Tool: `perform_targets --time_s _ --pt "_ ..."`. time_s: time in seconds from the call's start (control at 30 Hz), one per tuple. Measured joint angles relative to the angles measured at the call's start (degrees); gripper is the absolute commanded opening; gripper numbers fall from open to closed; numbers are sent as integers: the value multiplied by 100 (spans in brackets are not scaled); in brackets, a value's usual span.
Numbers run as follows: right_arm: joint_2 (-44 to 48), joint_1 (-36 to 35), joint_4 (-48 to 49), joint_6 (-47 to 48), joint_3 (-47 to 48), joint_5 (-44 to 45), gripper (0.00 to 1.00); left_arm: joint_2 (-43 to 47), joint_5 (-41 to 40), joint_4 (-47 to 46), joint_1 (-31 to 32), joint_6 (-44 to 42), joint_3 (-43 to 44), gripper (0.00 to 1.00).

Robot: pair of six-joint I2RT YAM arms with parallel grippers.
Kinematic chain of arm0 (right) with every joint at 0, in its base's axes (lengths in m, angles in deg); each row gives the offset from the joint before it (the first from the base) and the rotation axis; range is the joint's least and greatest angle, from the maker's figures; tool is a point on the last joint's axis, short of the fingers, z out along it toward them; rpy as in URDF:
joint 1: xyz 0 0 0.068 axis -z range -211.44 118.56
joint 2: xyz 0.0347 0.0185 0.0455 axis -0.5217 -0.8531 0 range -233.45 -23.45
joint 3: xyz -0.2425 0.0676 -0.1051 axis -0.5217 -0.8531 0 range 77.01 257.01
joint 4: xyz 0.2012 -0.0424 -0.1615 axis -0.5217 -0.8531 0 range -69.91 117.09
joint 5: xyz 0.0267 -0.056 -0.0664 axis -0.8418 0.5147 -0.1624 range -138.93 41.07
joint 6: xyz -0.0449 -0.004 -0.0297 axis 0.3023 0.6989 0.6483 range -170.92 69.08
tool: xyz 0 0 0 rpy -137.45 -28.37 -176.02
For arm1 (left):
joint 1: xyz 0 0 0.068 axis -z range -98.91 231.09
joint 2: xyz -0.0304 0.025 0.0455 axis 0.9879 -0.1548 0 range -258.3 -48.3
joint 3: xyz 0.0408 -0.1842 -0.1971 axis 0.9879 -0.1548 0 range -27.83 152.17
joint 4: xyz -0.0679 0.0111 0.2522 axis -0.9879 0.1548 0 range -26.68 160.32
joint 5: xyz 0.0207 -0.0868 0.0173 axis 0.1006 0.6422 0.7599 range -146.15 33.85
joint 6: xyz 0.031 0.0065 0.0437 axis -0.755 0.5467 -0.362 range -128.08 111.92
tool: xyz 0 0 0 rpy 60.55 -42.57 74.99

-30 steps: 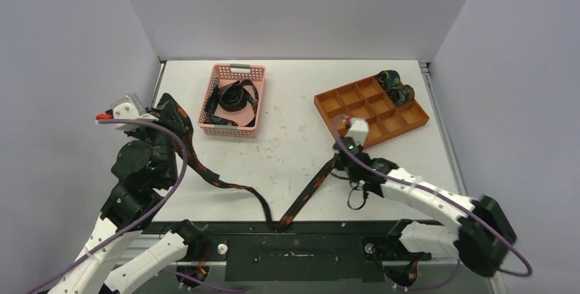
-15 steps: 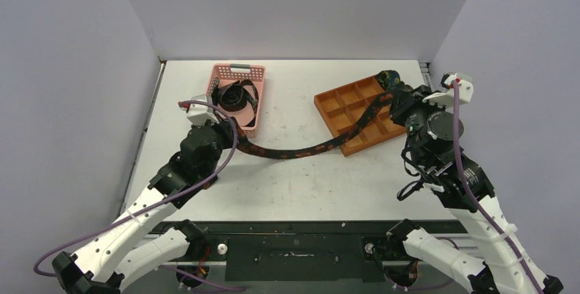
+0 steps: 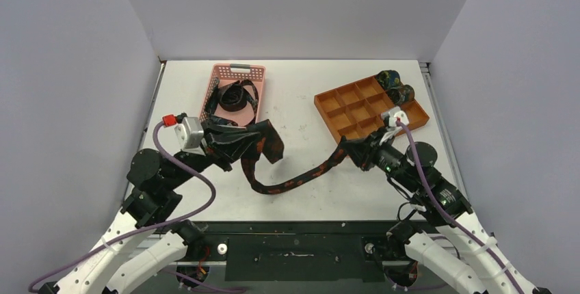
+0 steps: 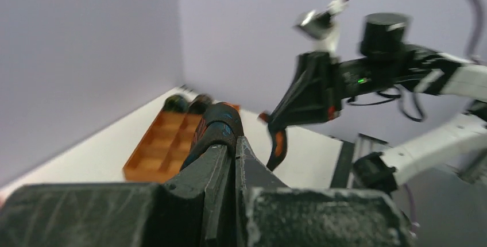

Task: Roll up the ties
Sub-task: Flatten out the tie at the center of the board.

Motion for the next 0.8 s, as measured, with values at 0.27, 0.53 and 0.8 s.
perform_targets --time_s 0.27,0.53,0.8 --pt "516 -4 166 -15 -428 -2358 91 -1163 3480 -1252 24 664 997 0" --pt "872 -2 584 -345 -310 -2234 90 -1375 4745 -1563 20 1202 1001 0" --pt "109 -4 2645 -1864 -424 -3364 90 -1233 4780 -1353 -70 254 1851 0"
